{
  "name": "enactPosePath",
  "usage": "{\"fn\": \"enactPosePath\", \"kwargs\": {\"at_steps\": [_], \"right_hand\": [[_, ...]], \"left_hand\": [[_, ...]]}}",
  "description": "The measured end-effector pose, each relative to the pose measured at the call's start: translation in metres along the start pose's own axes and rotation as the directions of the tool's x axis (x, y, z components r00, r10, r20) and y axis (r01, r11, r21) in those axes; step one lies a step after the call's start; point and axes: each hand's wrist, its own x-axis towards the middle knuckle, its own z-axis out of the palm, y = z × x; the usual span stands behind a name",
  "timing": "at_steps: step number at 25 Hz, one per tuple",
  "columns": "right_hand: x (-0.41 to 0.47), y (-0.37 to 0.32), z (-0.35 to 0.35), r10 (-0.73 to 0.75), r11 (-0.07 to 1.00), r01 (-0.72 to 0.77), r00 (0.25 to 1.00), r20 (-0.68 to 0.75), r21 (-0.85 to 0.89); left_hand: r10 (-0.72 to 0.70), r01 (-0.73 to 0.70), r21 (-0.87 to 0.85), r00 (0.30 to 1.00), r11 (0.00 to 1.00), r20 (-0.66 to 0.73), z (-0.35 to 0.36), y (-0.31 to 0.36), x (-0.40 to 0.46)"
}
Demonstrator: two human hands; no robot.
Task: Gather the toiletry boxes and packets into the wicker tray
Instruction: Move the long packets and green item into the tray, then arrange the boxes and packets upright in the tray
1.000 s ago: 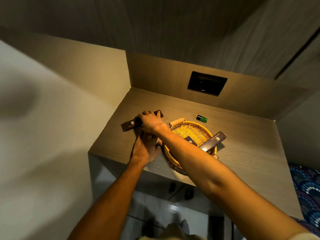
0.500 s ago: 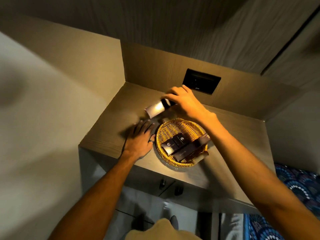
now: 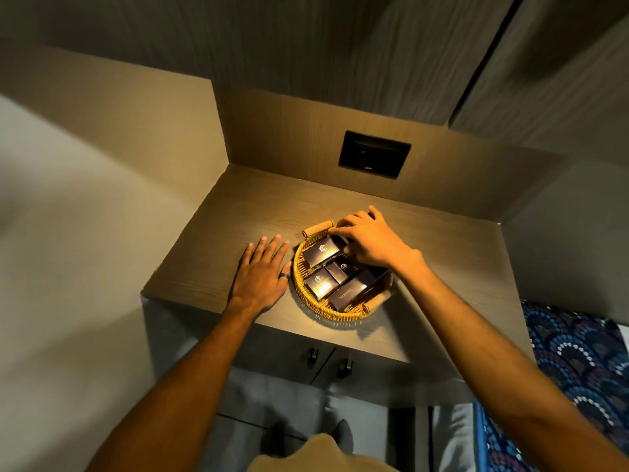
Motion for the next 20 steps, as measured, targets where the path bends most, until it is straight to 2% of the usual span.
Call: {"fn": "enactPosePath", "kwargs": {"at_steps": [15,18,20], "right_hand": [[0.009,-0.020,0.022,0.061,0.998,-0.061,0.998,0.001,-0.028],[0.000,-0.011,0.016,0.083,0.993,-0.078,0.995,-0.057,0.084],[-0.006,0.007,0.008,0.154,0.975,-0.126,0.977,-0.149,0.183]], "left_hand": [[0.002,-0.002,-0.001,1.000,1.000,-0.015,0.002,-0.001,0.001],[0.001,-0.001,-0.006,1.000,1.000,-0.007,0.002,-0.002,0.002],[0.000,0.000,-0.005,1.000,1.000,-0.007,0.002,-0.002,0.001]]}}
